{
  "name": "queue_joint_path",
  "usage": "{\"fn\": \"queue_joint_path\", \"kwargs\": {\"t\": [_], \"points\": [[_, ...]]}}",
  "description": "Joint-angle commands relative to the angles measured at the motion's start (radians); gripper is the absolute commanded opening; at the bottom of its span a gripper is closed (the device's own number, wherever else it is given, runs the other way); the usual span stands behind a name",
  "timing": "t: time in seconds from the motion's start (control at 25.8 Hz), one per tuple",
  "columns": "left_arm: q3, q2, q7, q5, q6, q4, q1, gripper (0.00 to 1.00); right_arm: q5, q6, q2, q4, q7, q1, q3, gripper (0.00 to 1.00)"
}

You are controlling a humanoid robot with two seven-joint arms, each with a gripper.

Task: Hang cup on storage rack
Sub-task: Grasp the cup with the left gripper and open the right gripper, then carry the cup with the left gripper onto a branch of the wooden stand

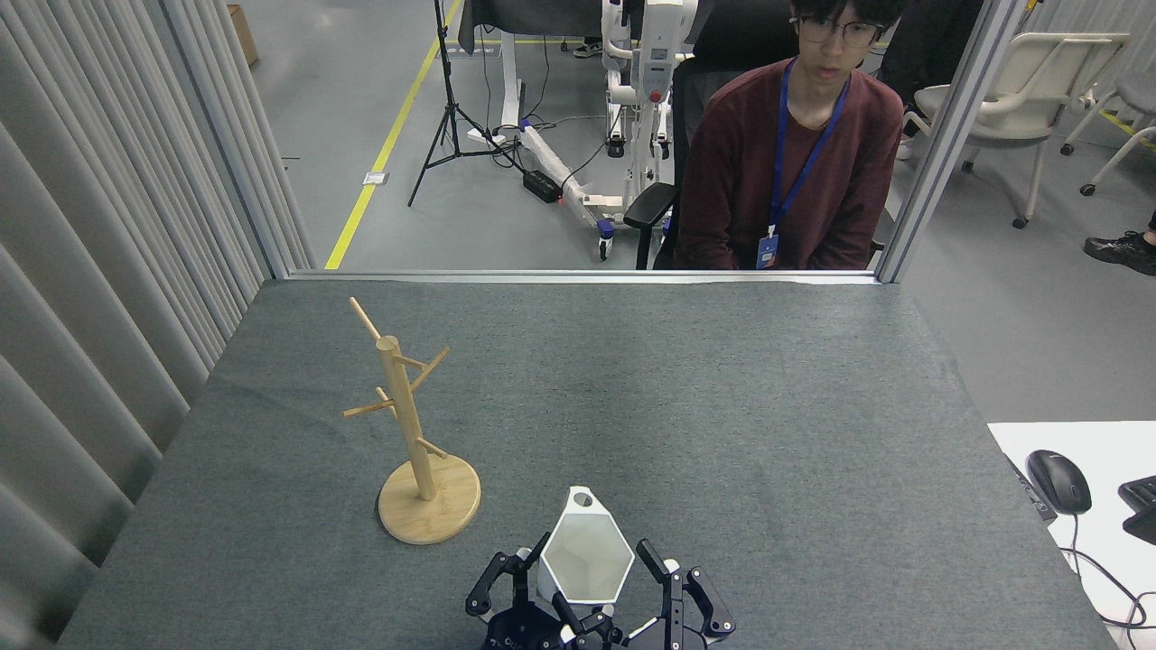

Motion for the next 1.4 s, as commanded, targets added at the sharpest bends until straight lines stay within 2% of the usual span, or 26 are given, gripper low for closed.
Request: {"fn": "queue_joint_path", "kwargs": {"t": [0.0,0.12,0.23,0.31,0.39,0.43,0.47,0.54,0.66,0.74,1.01,1.12,1.36], "points": [[0.001,0.001,-0.001,-0.002,0.001,0.006,-0.01,0.49,-0.039,-0.056,-0.001,-0.034,-0.082,0.0,-0.003,0.99],[0.003,0.001,-0.001,-0.002,0.003,0.016,-0.015,0.49,-0.071,-0.104,0.004,-0.034,-0.179,-0.005,-0.015,0.99],[0.015,0.004,-0.001,0.0,0.003,0.016,-0.014,0.49,-0.12,-0.042,0.041,-0.029,-0.205,-0.06,-0.149,0.99],[0.018,0.004,-0.001,-0.002,0.005,0.016,-0.012,0.49,-0.197,0.08,0.05,-0.008,-0.159,-0.094,-0.245,0.99],[0.032,0.006,-0.001,0.0,0.006,0.016,-0.012,0.49,-0.291,0.201,0.049,0.086,-0.03,-0.163,-0.314,0.99],[0.055,0.004,-0.001,0.0,0.006,0.016,-0.01,0.49,-0.311,0.26,0.041,0.139,0.039,-0.192,-0.359,0.99],[0.082,0.002,-0.001,0.0,0.008,0.01,-0.007,0.49,-0.314,0.292,0.03,0.178,0.086,-0.207,-0.409,0.99],[0.148,0.006,0.0,0.001,0.008,-0.023,0.003,0.49,-0.308,0.295,-0.048,0.254,0.12,-0.229,-0.48,0.99],[0.217,0.015,0.0,0.003,-0.005,-0.077,0.06,0.49,-0.3,0.244,-0.214,0.365,0.12,-0.2,-0.457,0.99],[0.257,0.016,0.0,0.001,-0.005,-0.105,0.068,0.49,-0.269,0.231,-0.27,0.419,0.117,-0.168,-0.38,0.99],[0.441,0.041,0.008,-0.017,0.02,-0.158,0.054,0.49,-0.269,0.201,-0.26,0.408,0.115,-0.148,-0.351,0.99],[0.506,0.068,0.009,-0.088,0.048,-0.137,0.011,0.49,-0.268,0.2,-0.26,0.4,0.115,-0.148,-0.351,0.99],[0.518,0.068,0.023,-0.181,0.052,-0.022,-0.069,0.49,-0.269,0.197,-0.263,0.391,0.115,-0.146,-0.353,0.99]]}}
